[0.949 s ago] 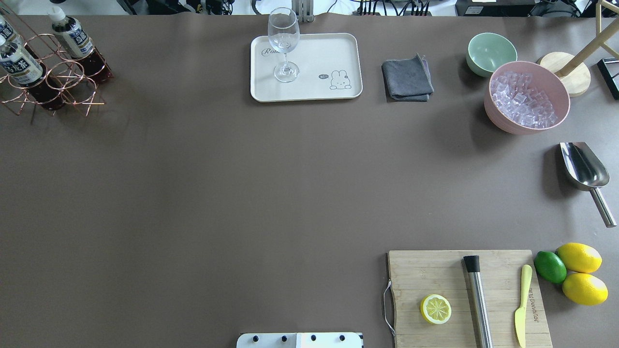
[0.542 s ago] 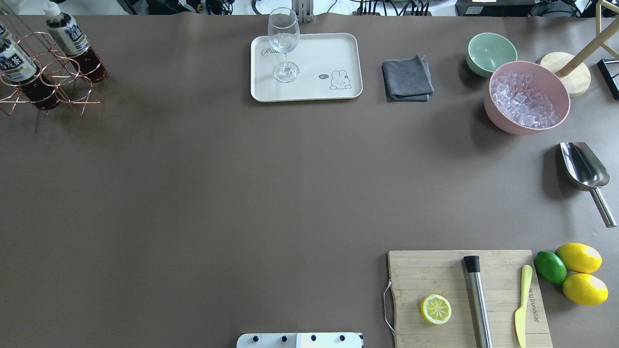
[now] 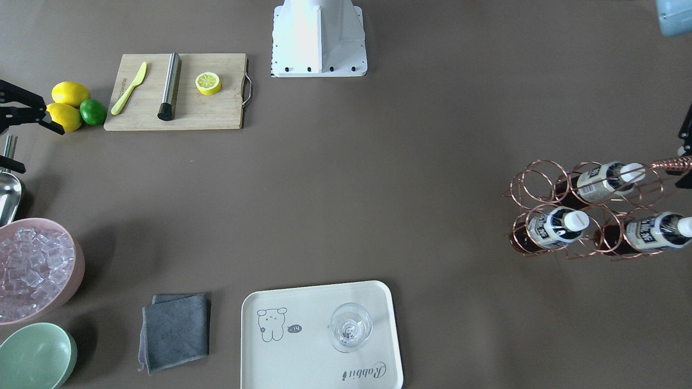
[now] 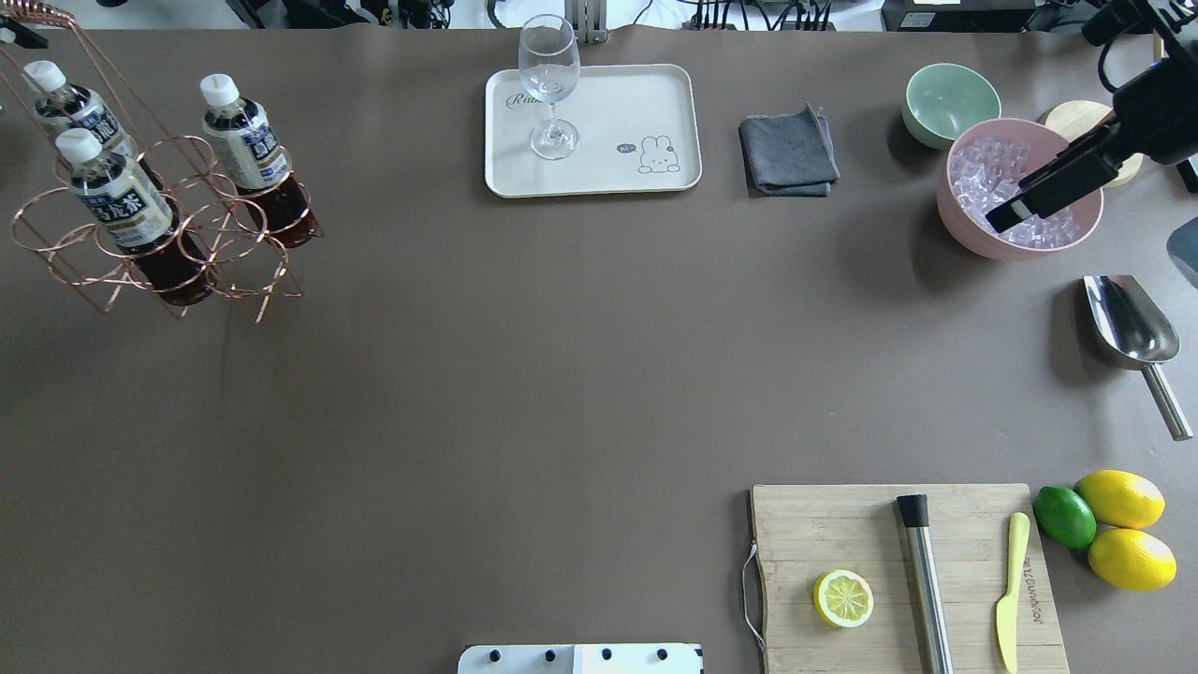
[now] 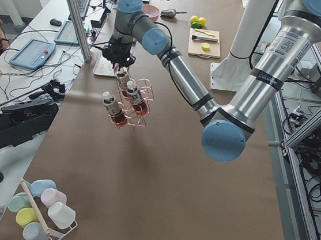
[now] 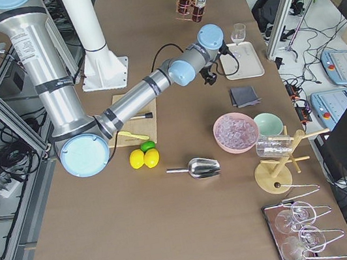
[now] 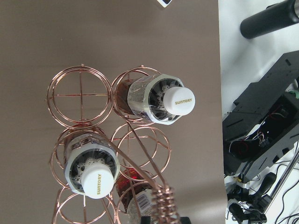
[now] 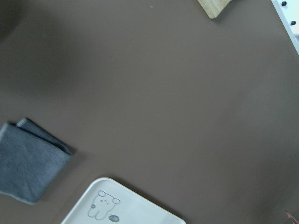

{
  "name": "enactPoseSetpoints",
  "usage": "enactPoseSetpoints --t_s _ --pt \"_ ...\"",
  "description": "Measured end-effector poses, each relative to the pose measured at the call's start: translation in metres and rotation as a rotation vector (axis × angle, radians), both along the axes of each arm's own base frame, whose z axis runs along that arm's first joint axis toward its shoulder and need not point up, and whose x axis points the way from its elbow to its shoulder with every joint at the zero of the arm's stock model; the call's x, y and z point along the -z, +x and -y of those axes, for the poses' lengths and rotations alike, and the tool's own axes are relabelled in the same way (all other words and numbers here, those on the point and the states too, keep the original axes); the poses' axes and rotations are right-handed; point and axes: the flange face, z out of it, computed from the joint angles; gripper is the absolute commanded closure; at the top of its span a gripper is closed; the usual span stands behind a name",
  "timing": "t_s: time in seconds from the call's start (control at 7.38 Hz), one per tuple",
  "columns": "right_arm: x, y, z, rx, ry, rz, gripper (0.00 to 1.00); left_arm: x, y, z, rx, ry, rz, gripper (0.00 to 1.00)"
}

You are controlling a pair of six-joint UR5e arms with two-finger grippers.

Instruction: Take tea from basket to plate

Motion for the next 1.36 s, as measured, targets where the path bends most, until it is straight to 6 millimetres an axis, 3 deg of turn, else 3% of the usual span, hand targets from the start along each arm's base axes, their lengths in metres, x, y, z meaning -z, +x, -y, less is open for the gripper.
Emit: enactPoseSetpoints --t_s 0.27,0.41,0.81,1.08,1.36 --pt "0.067 -0.043 -0.001 0.076 0.099 0.079 0.0 0.067 0.048 -0.03 0.026 -0.086 0.007 1.0" --pt "0.09 -0.059 -0.007 0.108 0.19 0.128 0.0 0.088 0.065 -0.046 0.036 -0.122 -0.011 1.0" --pt "0.099 -0.077 -0.011 0.141 0.3 0.185 0.0 0.134 0.139 -0.083 -0.01 -0.191 -0.069 1.0" --pt "0.1 -0.078 -0.013 0.134 0.358 0.204 0.0 0.18 0.198 -0.114 -0.019 -0.195 -0.072 1.0" --pt "0.102 -0.075 -0.015 0.112 0.421 0.218 0.01 0.22 0.252 -0.129 -0.029 -0.205 -0.061 1.0"
